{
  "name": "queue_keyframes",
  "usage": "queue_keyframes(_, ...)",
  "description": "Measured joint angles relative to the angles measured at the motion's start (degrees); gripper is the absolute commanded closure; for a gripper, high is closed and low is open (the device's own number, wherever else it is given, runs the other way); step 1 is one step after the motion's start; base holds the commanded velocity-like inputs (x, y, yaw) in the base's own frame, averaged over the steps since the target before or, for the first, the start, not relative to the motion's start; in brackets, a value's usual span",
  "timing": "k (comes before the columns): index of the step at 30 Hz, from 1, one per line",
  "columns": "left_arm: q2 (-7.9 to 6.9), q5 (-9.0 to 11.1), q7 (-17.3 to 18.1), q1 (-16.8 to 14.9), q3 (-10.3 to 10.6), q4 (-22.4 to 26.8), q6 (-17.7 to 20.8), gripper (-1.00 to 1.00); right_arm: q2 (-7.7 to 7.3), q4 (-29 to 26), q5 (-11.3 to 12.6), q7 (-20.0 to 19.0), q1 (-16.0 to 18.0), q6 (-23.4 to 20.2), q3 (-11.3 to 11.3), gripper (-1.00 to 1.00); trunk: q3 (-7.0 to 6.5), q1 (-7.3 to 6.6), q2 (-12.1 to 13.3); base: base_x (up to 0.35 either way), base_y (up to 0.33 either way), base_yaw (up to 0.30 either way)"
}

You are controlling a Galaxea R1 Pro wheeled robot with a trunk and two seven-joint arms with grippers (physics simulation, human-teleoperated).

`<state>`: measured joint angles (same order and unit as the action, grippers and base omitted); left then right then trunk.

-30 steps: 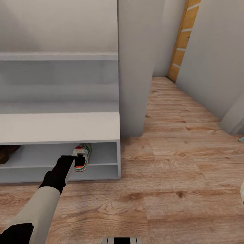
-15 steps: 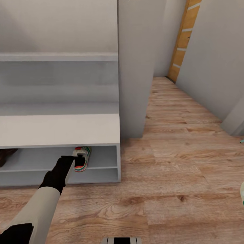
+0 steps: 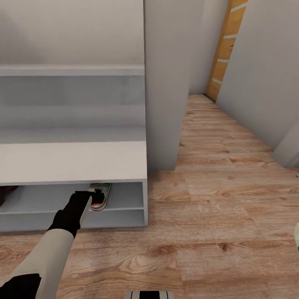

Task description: Pick up the two gym shoes and the two sandals from the corridor floor and place them onto the hallstand (shoe rack) in the corridor, making sure they are on the rack and not on the floor. Arrange them so the two gym shoes are next to each other and the two sandals are next to each other.

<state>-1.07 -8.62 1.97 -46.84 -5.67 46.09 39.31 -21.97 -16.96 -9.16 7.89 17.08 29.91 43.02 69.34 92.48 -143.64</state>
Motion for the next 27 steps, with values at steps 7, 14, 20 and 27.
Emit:
queue_keyframes(7,0.00,0.0,0.0,0.0,0.0,0.0,0.0,1.00,0.00,0.0,0.0,0.0,0.0,0.0,0.0,1.00,0.00,-0.02,0.0,0.068,0.000,0.000)
queue_keyframes(14,0.00,0.1,0.0,0.0,0.0,0.0,0.0,1.00,0.00,0.0,0.0,0.0,0.0,0.0,0.0,1.00,0.00,0.00,0.0,0.043,0.000,0.000)
queue_keyframes(20,-0.07,0.1,0.0,0.0,-0.1,0.0,0.0,1.00,0.00,0.0,0.0,0.0,0.0,0.0,0.0,1.00,0.00,0.00,0.0,0.002,0.000,0.000)
queue_keyframes(27,-0.07,-0.1,0.1,0.0,0.0,0.0,0.0,1.00,0.00,0.0,0.0,0.0,0.0,0.0,0.0,1.00,0.00,0.00,0.0,0.000,0.000,0.000)
